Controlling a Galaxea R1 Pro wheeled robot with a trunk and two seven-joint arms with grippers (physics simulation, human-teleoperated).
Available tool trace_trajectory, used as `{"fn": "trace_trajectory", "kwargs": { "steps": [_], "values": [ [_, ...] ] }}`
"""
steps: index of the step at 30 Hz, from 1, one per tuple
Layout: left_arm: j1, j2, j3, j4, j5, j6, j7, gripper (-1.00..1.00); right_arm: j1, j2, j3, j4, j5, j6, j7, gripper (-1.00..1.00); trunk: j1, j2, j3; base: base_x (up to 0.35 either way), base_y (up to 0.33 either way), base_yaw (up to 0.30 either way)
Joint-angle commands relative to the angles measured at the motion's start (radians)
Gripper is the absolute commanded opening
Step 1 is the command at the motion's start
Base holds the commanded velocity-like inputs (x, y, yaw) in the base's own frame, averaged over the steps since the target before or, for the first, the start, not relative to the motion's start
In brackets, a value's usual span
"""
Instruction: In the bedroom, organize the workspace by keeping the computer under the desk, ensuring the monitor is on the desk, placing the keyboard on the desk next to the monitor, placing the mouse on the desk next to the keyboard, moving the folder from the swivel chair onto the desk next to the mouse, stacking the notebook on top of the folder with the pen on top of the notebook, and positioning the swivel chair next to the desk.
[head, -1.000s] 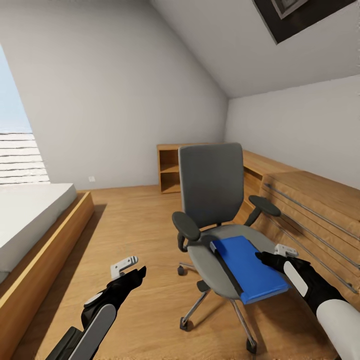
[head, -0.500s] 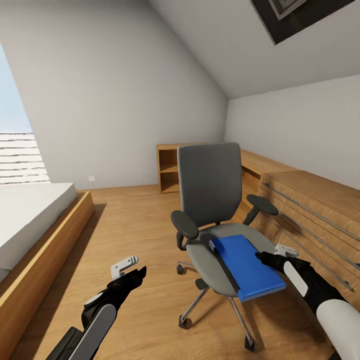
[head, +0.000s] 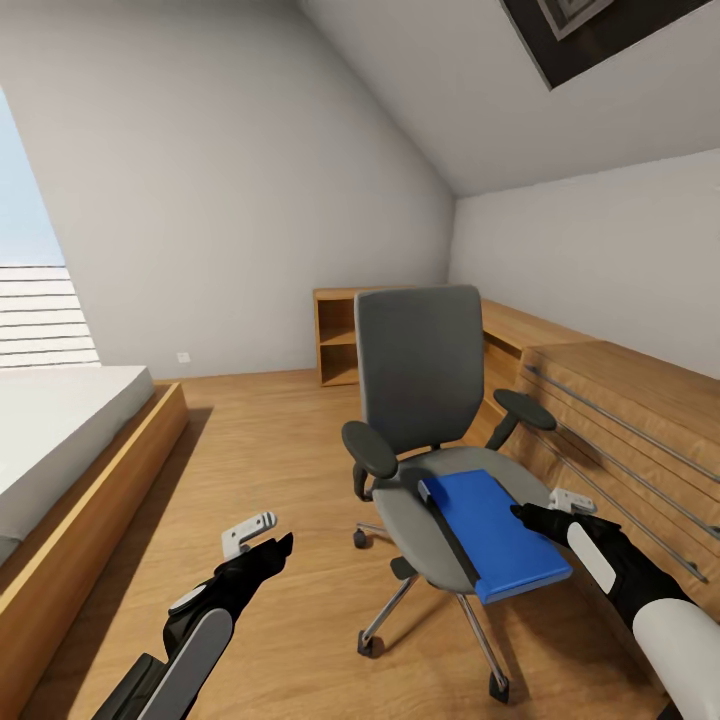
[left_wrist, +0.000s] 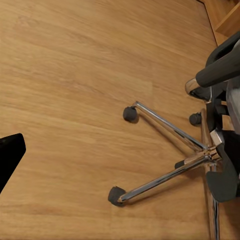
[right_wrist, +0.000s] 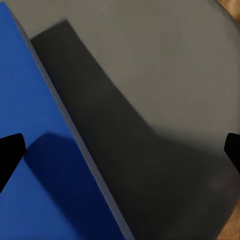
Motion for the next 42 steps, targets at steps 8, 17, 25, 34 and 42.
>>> {"fn": "trace_trajectory", "kwargs": {
  "steps": [8,17,25,34,42],
  "values": [
    [-0.001,0.001,-0.003,-0.001,0.006,0.001,0.008,1.0,0.0,-0.001,0.006,0.038,-0.001,0.004,-0.003,1.0,-0.019,0.035,0.014,0.0,0.0,0.0],
    [-0.001,0.001,-0.009,-0.001,0.006,-0.001,0.01,1.0,0.0,-0.001,0.006,0.038,0.0,0.004,-0.003,1.0,-0.054,0.098,0.043,0.0,0.0,0.0],
    [-0.001,-0.001,-0.02,0.001,0.004,-0.001,0.011,1.0,0.0,0.0,0.006,0.038,0.0,0.004,-0.003,1.0,-0.084,0.154,0.068,0.0,0.0,0.0],
    [-0.001,-0.001,-0.027,0.001,0.004,-0.001,0.012,1.0,0.0,0.0,0.007,0.036,0.0,0.003,-0.004,1.0,-0.119,0.217,0.096,0.0,0.0,0.0],
    [-0.001,-0.001,-0.028,0.011,0.002,-0.001,0.012,1.0,0.014,-0.001,0.008,-0.049,0.001,0.001,-0.003,1.0,-0.134,0.245,0.108,0.0,0.0,0.0]
  ]
}}
